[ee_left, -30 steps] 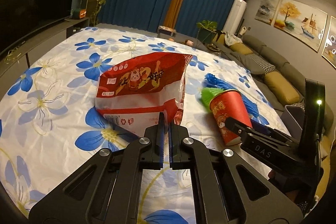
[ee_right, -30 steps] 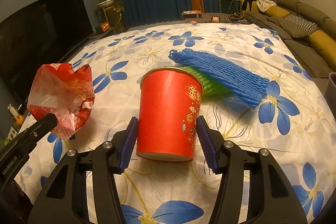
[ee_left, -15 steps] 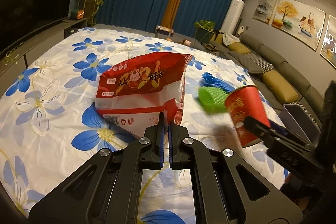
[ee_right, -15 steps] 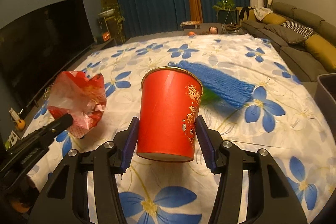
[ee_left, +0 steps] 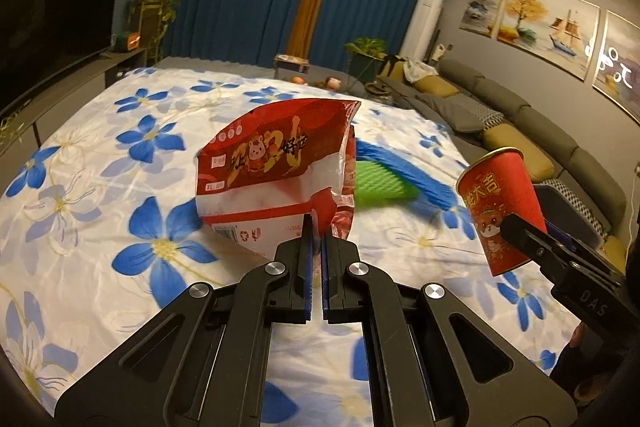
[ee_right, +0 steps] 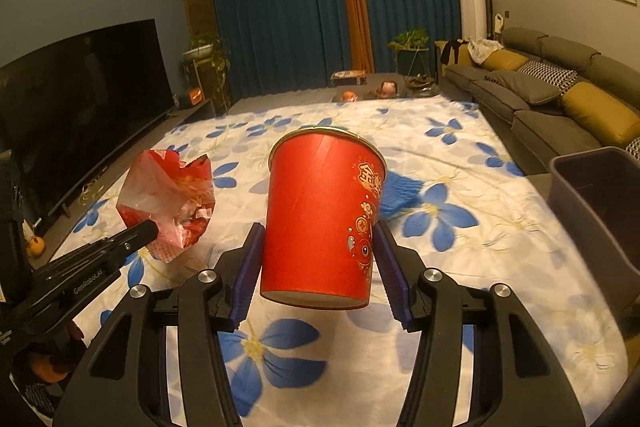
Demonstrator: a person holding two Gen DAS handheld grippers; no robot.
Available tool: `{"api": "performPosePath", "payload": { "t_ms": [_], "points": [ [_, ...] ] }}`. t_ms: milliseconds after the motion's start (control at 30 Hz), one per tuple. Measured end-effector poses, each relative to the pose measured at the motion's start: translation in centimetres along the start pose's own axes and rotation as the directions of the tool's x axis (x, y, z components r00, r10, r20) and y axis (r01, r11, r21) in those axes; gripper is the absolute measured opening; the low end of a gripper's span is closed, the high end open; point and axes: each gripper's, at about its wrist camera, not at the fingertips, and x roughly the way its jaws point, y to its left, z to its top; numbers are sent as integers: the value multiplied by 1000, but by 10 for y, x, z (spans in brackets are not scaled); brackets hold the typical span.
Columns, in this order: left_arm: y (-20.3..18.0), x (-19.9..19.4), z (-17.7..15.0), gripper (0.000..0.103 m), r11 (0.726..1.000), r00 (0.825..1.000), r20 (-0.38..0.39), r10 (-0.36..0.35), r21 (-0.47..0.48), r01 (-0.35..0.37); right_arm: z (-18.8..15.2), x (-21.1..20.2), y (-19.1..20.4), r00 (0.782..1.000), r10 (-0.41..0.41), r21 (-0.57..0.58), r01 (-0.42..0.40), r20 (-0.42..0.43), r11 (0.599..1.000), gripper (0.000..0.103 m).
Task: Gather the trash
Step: 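Carry the red cup and red snack bag over the grey bin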
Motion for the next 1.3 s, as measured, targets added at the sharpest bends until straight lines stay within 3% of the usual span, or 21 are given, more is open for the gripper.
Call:
{"api": "performPosePath", "payload": {
  "t_ms": [333, 667, 900, 1033, 1300],
  "points": [
    [-75, -5, 14, 2, 986, 990, 5, -138, 100, 137, 1, -40, -50, 995, -67, 45, 64, 76, 997, 54],
    [-170, 18, 22, 2, 939, 965, -30, -262, 223, 262, 6, -75, -122, 970, -194, 124, 177, 144, 976, 54],
    [-243, 37, 24, 2, 879, 924, -68, -375, 291, 378, 10, -92, -181, 927, -336, 199, 302, 166, 932, 54],
    [-288, 48, 23, 2, 831, 895, -89, -438, 339, 440, 11, -99, -211, 902, -400, 253, 353, 164, 901, 55],
    [-334, 81, 19, 2, 772, 845, -160, -511, 346, 533, 9, -99, -251, 871, -470, 328, 407, 140, 853, 55]
  ]
}}
